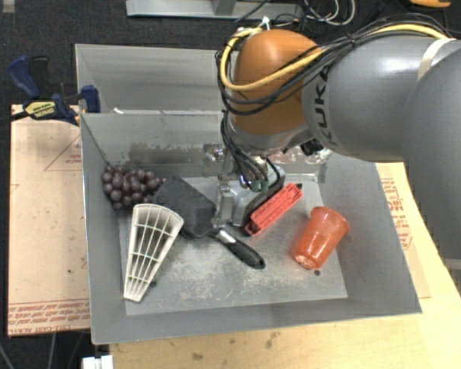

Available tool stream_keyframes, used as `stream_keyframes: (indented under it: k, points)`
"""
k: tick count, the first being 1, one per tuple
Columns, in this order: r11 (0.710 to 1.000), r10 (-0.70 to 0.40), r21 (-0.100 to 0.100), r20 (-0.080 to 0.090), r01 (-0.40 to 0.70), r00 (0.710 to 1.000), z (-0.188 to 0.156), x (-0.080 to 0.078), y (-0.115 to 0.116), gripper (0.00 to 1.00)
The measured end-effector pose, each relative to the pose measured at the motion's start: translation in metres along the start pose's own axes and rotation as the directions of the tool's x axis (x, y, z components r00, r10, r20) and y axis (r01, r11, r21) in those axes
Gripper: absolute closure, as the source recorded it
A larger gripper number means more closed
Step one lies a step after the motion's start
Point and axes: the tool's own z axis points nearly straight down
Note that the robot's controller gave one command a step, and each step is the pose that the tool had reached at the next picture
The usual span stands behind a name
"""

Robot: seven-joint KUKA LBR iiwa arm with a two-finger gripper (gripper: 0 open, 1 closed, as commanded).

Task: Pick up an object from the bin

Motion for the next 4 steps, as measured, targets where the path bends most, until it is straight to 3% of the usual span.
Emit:
stream_keyframes:
  k: [1, 2, 3, 4]
  points:
    - [1.000, 0.002, -0.001, 0.007, -0.002, 1.000, -0.005, -0.002, 0.000, 0.00]
    - [0.998, -0.057, 0.000, 0.016, 0.057, 0.998, 0.026, -0.005, 0.004, 0.00]
    - [0.997, -0.078, -0.001, 0.011, 0.078, 0.997, 0.080, -0.004, -0.013, 0.00]
    - [0.975, -0.222, 0.001, 0.005, 0.222, 0.975, 0.108, -0.005, -0.016, 1.00]
